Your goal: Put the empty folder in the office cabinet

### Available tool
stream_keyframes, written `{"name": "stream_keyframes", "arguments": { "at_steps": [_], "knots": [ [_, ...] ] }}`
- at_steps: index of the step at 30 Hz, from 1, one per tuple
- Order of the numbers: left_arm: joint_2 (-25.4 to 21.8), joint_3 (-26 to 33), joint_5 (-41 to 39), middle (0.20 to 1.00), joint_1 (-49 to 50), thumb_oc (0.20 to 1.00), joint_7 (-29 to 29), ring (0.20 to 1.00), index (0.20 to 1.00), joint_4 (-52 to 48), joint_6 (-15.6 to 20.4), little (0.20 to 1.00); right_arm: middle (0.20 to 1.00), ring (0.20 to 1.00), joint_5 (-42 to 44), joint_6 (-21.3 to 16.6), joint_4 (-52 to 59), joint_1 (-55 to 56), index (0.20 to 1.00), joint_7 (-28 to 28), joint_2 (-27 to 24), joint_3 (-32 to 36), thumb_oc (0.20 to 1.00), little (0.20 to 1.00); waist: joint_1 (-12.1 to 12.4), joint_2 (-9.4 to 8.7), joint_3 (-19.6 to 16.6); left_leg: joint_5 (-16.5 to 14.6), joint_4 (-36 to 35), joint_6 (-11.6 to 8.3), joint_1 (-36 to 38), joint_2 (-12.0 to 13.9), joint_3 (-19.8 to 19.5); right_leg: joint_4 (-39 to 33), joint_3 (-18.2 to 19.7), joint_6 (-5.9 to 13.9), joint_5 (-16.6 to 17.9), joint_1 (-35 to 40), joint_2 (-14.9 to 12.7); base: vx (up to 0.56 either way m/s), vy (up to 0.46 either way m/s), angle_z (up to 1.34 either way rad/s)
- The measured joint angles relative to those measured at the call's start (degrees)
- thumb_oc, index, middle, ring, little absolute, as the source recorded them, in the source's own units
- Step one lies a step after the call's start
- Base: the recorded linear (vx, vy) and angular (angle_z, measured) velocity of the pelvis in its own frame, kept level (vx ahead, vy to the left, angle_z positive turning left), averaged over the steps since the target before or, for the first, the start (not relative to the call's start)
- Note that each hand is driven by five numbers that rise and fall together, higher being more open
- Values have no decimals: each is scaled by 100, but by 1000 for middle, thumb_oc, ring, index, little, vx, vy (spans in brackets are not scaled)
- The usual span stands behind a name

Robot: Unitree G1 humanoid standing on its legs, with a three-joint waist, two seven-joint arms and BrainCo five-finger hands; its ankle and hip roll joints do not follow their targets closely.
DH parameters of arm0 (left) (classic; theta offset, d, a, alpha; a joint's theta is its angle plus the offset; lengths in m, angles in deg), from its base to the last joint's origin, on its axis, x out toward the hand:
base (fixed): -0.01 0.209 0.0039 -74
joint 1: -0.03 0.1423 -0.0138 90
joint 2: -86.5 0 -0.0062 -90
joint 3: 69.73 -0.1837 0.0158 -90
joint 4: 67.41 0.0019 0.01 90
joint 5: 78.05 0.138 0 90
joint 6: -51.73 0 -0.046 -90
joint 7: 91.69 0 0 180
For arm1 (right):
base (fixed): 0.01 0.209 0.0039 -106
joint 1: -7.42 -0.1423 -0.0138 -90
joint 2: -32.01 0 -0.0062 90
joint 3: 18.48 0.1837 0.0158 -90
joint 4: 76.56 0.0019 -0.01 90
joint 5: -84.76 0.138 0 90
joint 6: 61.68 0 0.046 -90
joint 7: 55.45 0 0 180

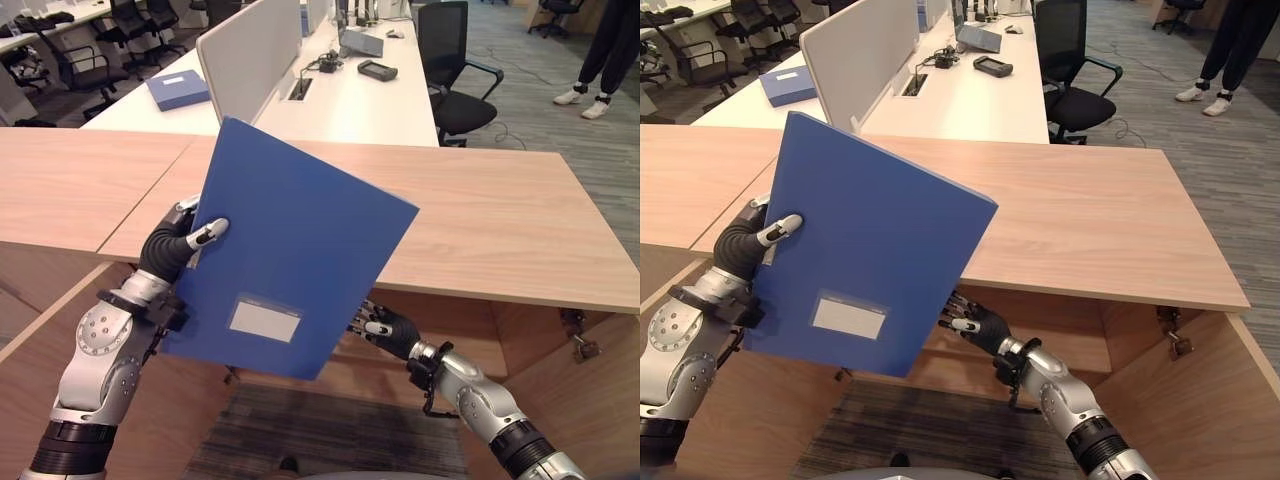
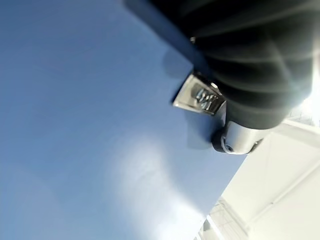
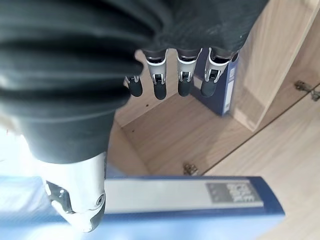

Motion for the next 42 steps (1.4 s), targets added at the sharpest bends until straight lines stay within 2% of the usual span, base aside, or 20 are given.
{"name": "stream_keyframes", "arguments": {
  "at_steps": [7, 11, 17, 24, 32, 37, 42],
  "knots": [
    [52, -8, 93, 200, 4, 200, -107, 200, 200, 74, 65, 200, 1000, 1000, 0, -9, 119, 10, 1000, 18, 5, 117, 1000, 1000, 3, -26, -39, 0, -1, 1, -3, 0, 3, -1, 3, 0, 0, -2, 0, 0, 0, 0],
    [208, -26, 249, 200, 5, 200, -205, 200, 200, 80, 153, 200, 1000, 1000, 1, -43, 549, 11, 1000, 63, -19, 131, 1000, 1000, -5, -20, -54, -1, -1, 2, -10, 0, 12, 2, 5, -1, 0, -10, 1, 0, 0, 0],
    [512, -34, 461, 200, 8, 200, -330, 200, 200, 89, 212, 200, 1000, 1000, 1, -83, 557, 13, 1000, 112, -7, 127, 1000, 1000, -2, -20, -65, -1, -1, 2, -12, 0, 15, 4, 4, -2, 1, -12, 1, 0, 0, 0],
    [613, -93, 467, 200, 8, 200, -443, 200, 200, 90, 217, 200, 1000, 1000, 1, -85, 558, 6, 1000, 139, 9, 101, 1000, 1000, -1, -21, -67, -1, 0, 2, -4, 0, 31, 4, 13, -6, 4, -11, 0, 0, 0, 0],
    [837, -723, 591, 200, 3, 200, -538, 200, 200, 95, 218, 200, 1000, 1000, 0, -88, 557, -70, 1000, 231, 111, -141, 1000, 1000, -8, -20, -67, -1, 0, 2, 8, 0, 38, 4, 25, -8, 6, -8, 1, 0, 0, 0],
    [971, -786, 681, 200, 3, 200, -567, 200, 200, 156, 224, 200, 1000, 1000, 0, -88, 551, -69, 1000, 261, 99, -152, 1000, 1000, -17, -20, -68, 0, 0, 2, 18, 0, 42, 4, 31, -8, 6, -3, 1, 0, 0, 0],
    [1170, -930, 687, 200, -16, 200, -700, 200, 200, 686, 334, 200, 1000, 1000, 2, -84, 539, -67, 1000, 387, 91, -154, 1000, 1000, -78, -21, -68, -1, 0, 3, 23, 0, 47, -3, 47, -7, 6, -7, -1, 0, 0, 0]
  ]
}}
